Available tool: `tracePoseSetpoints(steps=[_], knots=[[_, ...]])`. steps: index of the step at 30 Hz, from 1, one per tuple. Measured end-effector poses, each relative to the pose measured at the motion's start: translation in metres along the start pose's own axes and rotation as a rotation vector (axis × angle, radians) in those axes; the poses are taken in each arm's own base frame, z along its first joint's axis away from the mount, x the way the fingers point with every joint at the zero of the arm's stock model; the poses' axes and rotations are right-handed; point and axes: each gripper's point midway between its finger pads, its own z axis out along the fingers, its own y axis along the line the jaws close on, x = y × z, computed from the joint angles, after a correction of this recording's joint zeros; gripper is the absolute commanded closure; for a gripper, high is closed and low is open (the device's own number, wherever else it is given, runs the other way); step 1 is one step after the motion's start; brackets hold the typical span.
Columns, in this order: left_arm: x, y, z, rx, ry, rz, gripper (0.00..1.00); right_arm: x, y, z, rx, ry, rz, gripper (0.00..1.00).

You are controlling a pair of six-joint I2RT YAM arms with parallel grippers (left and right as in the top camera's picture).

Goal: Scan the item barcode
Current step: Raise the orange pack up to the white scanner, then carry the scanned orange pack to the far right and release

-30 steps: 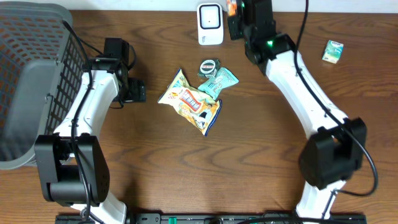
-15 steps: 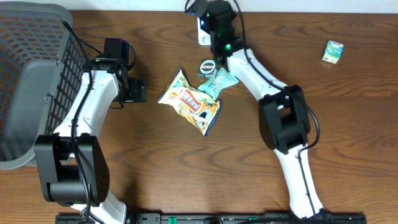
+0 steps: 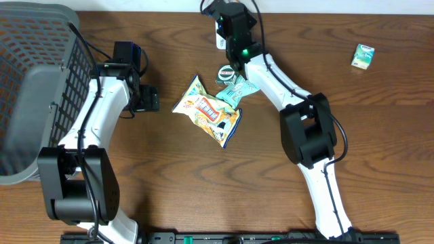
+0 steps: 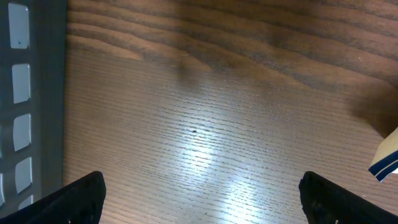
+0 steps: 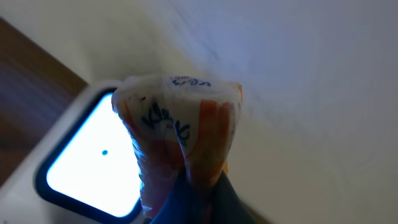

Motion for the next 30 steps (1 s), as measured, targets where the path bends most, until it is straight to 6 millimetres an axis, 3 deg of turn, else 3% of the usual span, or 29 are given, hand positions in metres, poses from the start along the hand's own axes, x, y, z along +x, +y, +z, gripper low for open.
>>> tracePoseSetpoints(steps=[5,8,9,11,15,19,26,27,30], knots=[[0.0,0.0,0.0,0.0,0.0,0.0,0.02,0.045,-0.031,0.003,0.004,0.157,0.073,0.99],[0.0,0.0,0.0,0.0,0.0,0.0,0.02,0.08,-0.083,0.0,0.052,0.264,0.112,0.99],[0.0,0.0,0.0,0.0,0.001,0.0,0.02,0.095,-0.112,-0.003,0.093,0.305,0.135,0.99],[0.0,0.0,0.0,0.0,0.0,0.0,0.02,0.123,-0.151,-0.011,0.154,0.389,0.149,0.99],[0.0,0.0,0.0,0.0,0.0,0.0,0.02,0.195,-0.2,-0.029,0.202,0.599,0.146,0.99],[0.0,0.0,0.0,0.0,0.0,0.0,0.02,0.247,-0.225,-0.039,0.21,0.723,0.164,0.99],[0.0,0.0,0.0,0.0,0.0,0.0,0.02,0.309,-0.257,-0.06,0.261,0.856,0.297,0.99],[0.0,0.0,0.0,0.0,0.0,0.0,0.03,0.326,-0.262,-0.066,0.262,0.887,0.349,0.99],[0.0,0.0,0.0,0.0,0.0,0.0,0.02,0.349,-0.268,-0.073,0.246,0.918,0.433,0.99]])
